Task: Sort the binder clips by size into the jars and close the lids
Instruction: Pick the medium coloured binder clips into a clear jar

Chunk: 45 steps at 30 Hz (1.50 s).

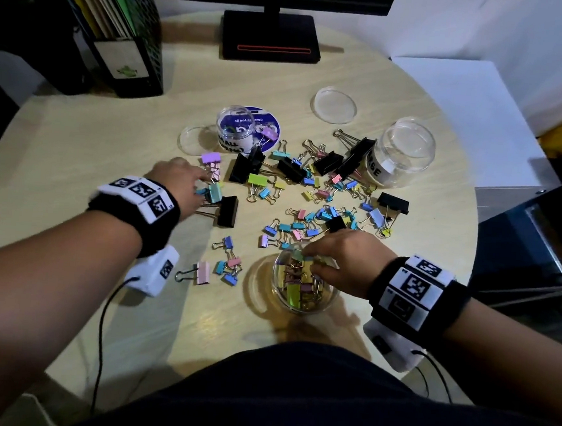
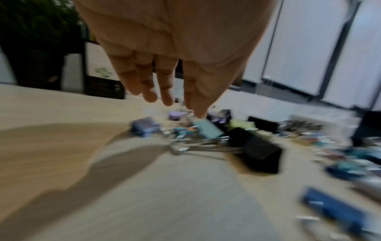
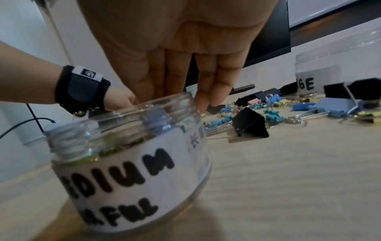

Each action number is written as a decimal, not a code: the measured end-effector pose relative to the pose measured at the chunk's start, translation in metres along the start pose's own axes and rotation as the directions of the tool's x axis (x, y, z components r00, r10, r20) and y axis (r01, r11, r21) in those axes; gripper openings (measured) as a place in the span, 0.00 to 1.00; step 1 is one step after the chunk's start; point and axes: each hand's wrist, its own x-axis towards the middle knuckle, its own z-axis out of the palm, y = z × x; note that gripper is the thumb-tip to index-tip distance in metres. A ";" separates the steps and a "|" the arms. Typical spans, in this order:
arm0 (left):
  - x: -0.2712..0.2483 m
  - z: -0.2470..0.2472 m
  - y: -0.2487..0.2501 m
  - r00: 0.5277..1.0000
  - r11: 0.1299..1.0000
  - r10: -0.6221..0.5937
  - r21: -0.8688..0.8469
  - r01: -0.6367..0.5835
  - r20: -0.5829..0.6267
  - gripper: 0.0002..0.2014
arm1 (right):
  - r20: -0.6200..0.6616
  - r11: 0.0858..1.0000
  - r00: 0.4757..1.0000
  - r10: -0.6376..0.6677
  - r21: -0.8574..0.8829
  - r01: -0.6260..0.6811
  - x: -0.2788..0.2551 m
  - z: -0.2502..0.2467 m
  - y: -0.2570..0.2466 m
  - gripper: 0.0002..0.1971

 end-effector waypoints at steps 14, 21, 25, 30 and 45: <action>0.024 0.010 -0.024 0.995 0.994 -0.102 0.036 0.101 0.014 0.19 | -0.036 0.998 0.999 0.040 0.043 -0.038 0.010 0.000 0.008 0.19; -0.016 -0.021 0.004 0.986 0.974 -0.141 -0.192 0.122 -0.088 0.17 | -0.251 0.988 0.968 -0.011 0.146 0.049 0.008 0.004 0.015 0.14; -0.055 -0.022 0.061 0.983 0.954 0.167 -0.239 -0.180 -0.076 0.19 | -0.235 0.988 0.971 0.045 0.156 -0.008 0.012 -0.001 0.015 0.13; -0.074 -0.002 0.101 0.905 0.908 0.412 -0.126 -0.399 0.105 0.21 | -0.222 0.985 0.970 0.095 0.160 -0.059 0.015 0.000 0.015 0.17; -0.031 0.009 0.043 0.975 0.951 0.202 -0.219 -0.217 -0.088 0.17 | -0.231 0.979 0.965 0.122 0.186 -0.079 0.015 0.004 0.016 0.16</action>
